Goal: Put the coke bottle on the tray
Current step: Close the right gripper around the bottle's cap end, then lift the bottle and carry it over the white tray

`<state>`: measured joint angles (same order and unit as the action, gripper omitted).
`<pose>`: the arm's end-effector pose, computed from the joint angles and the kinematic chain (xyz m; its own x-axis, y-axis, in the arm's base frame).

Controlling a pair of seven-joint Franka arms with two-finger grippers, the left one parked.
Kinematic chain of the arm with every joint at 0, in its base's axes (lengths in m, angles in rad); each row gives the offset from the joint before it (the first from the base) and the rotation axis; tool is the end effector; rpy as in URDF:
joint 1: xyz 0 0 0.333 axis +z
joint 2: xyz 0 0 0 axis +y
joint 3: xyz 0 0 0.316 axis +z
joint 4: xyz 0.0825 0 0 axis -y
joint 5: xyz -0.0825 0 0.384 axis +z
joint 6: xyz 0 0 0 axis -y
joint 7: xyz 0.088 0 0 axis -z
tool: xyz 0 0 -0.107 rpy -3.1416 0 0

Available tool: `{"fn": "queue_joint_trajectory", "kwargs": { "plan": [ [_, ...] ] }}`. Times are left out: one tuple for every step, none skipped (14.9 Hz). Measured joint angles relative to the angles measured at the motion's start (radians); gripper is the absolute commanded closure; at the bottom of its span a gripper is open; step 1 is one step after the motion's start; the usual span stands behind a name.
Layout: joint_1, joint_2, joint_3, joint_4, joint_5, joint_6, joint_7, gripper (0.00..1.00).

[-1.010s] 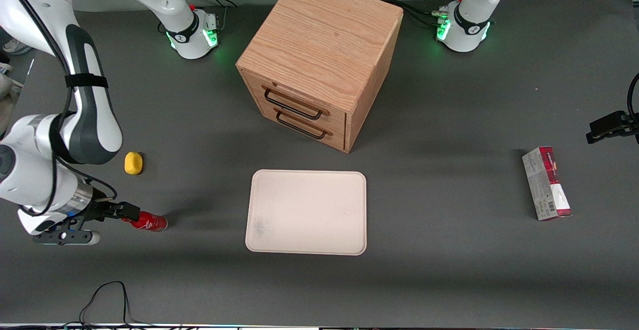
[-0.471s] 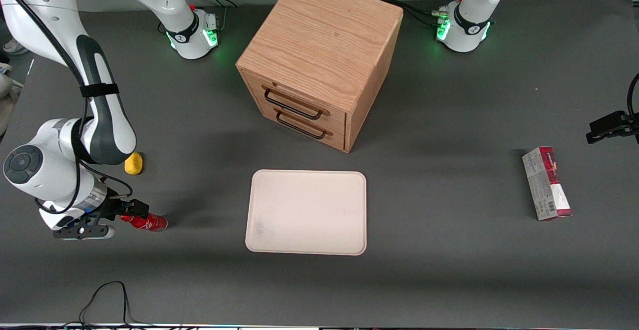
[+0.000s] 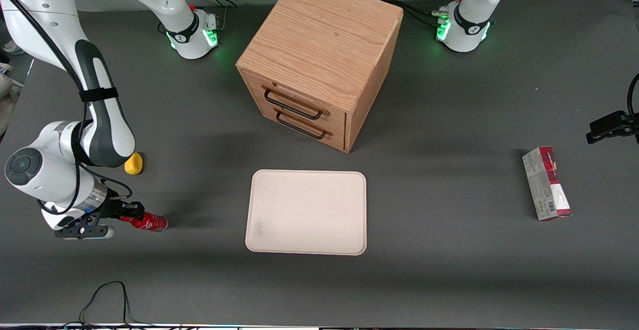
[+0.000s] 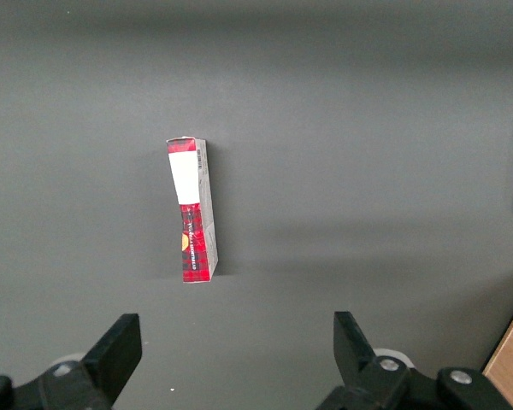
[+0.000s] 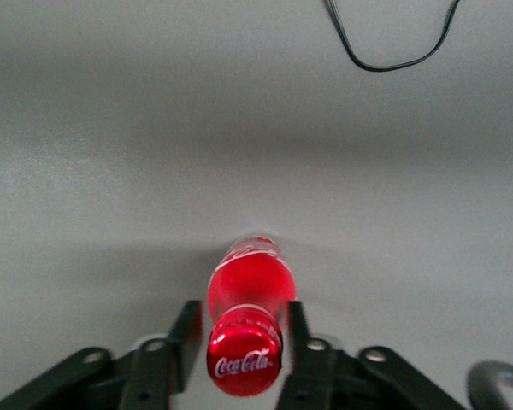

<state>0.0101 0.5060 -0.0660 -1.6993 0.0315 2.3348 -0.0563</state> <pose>0.6838 -0.0327 0.3141 0.9915 -0.0086 0.1298 -0.0105 -0.9998 0.0139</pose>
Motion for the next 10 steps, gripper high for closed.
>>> {"fn": "queue_joint_trajectory", "kwargs": {
  "plan": [
    [0.0,0.0,0.0,0.001,0.002,0.001,0.0,1.0],
    [-0.001,0.0,0.0,0.001,0.003,0.001,0.0,1.0],
    [-0.001,0.0,0.0,0.002,0.003,0.002,0.0,1.0],
    [-0.001,0.0,0.0,0.002,0.003,0.002,0.0,1.0],
    [0.0,0.0,0.001,0.004,0.003,0.003,0.0,1.0],
    [0.001,0.001,0.004,0.012,0.003,0.002,0.0,1.0],
    [0.003,0.001,0.006,0.028,0.003,-0.012,0.0,1.0],
    [0.005,0.0,0.007,0.058,0.003,-0.055,0.0,1.0],
    [0.007,-0.001,0.008,0.104,0.003,-0.124,0.003,1.0],
    [0.009,-0.004,0.009,0.16,0.003,-0.204,0.007,1.0]
  ]
}}
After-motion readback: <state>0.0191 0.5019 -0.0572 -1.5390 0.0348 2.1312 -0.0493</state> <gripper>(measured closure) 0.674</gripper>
